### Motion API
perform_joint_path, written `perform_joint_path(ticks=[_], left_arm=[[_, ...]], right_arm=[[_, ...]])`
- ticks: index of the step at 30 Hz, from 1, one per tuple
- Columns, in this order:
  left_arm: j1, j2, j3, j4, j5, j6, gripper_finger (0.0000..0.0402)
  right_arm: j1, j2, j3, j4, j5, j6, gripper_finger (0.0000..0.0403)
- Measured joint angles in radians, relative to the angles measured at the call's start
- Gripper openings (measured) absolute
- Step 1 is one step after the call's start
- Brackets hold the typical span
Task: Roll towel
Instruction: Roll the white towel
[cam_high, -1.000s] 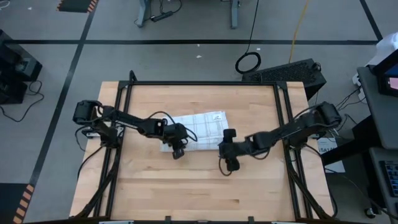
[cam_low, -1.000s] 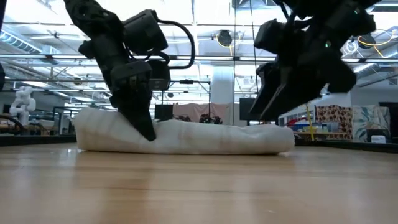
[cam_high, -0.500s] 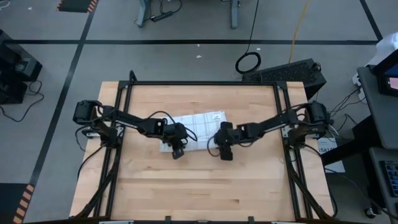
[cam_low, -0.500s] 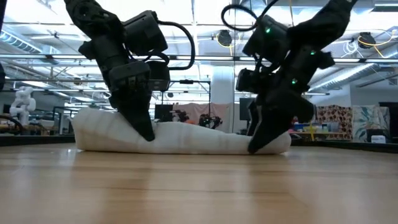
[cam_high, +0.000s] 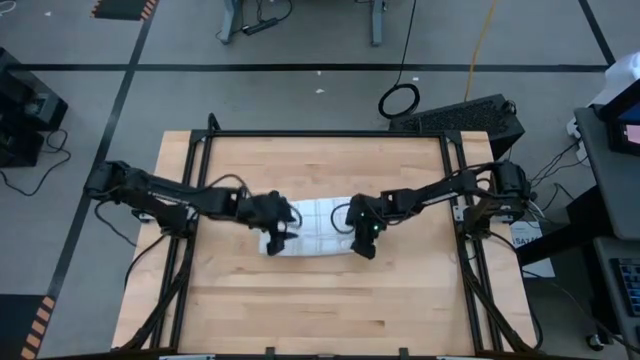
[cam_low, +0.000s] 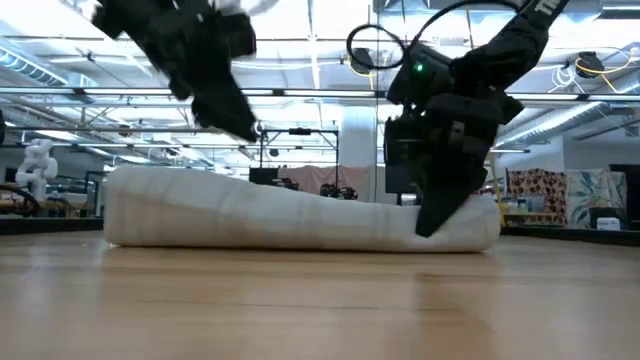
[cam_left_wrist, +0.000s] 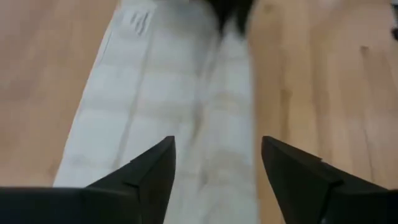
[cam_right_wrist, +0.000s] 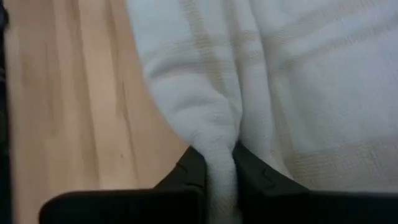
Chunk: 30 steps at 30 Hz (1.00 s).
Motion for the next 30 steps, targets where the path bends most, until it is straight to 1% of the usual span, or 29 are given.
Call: perform_joint_path(ticks=[3, 5, 7, 10, 12, 13, 15, 17, 19, 23, 24, 25, 27, 29, 30], left_arm=[[-0.11, 0.021, 0.0, 0.092, -0.121, 0.101, 0.0245], [-0.179, 0.075, 0.002, 0.157, -0.233, 0.164, 0.0246], [-0.237, 0.133, 0.0, 0.172, -0.359, 0.211, 0.0246], [-0.289, 0.22, 0.001, 0.2, -0.52, 0.245, 0.0246], [-0.303, 0.268, 0.0, 0.192, -0.589, 0.247, 0.0246], [-0.303, 0.287, 0.0, 0.194, -0.604, 0.247, 0.0246], [-0.291, 0.314, 0.0, 0.189, -0.605, 0.247, 0.0246], [-0.27, 0.339, 0.0, 0.179, -0.554, 0.246, 0.0246], [-0.247, 0.357, 0.0, 0.161, -0.541, 0.244, 0.0246], [-0.205, 0.363, 0.001, 0.16, -0.539, 0.264, 0.0246], [-0.193, 0.363, 0.001, 0.157, -0.522, 0.269, 0.0246], [-0.179, 0.363, 0.001, 0.152, -0.494, 0.269, 0.0244], [-0.142, 0.363, 0.002, 0.137, -0.396, 0.254, 0.0229], [-0.101, 0.363, 0.002, 0.124, -0.29, 0.226, 0.0193], [-0.085, 0.362, 0.003, 0.117, -0.251, 0.217, 0.0168]], right_arm=[[-0.051, 0.002, 0.0, -0.02, -0.072, 0.077, 0.0037], [-0.083, 0.002, 0.0, -0.044, -0.119, 0.108, 0.0043], [-0.11, 0.002, 0.0, -0.065, -0.153, 0.125, 0.0045], [-0.136, 0.002, 0.0, -0.101, -0.177, 0.128, 0.0046], [-0.145, 0.002, 0.0, -0.129, -0.198, 0.131, 0.0046], [-0.147, 0.002, 0.0, -0.141, -0.208, 0.131, 0.0046], [-0.147, 0.002, 0.0, -0.153, -0.225, 0.131, 0.0047], [-0.146, 0.002, 0.0, -0.156, -0.236, 0.131, 0.0047], [-0.145, 0.002, 0.0, -0.158, -0.243, 0.131, 0.0047], [-0.142, 0.002, 0.0, -0.162, -0.257, 0.117, 0.0047], [-0.141, 0.002, 0.0, -0.162, -0.261, 0.107, 0.0047], [-0.141, 0.002, 0.0, -0.161, -0.262, 0.096, 0.0047], [-0.142, 0.001, -0.001, -0.161, -0.262, 0.06, 0.005], [-0.142, -0.003, -0.001, -0.159, -0.262, 0.023, 0.0057], [-0.142, -0.007, -0.002, -0.158, -0.262, 0.009, 0.0062]])
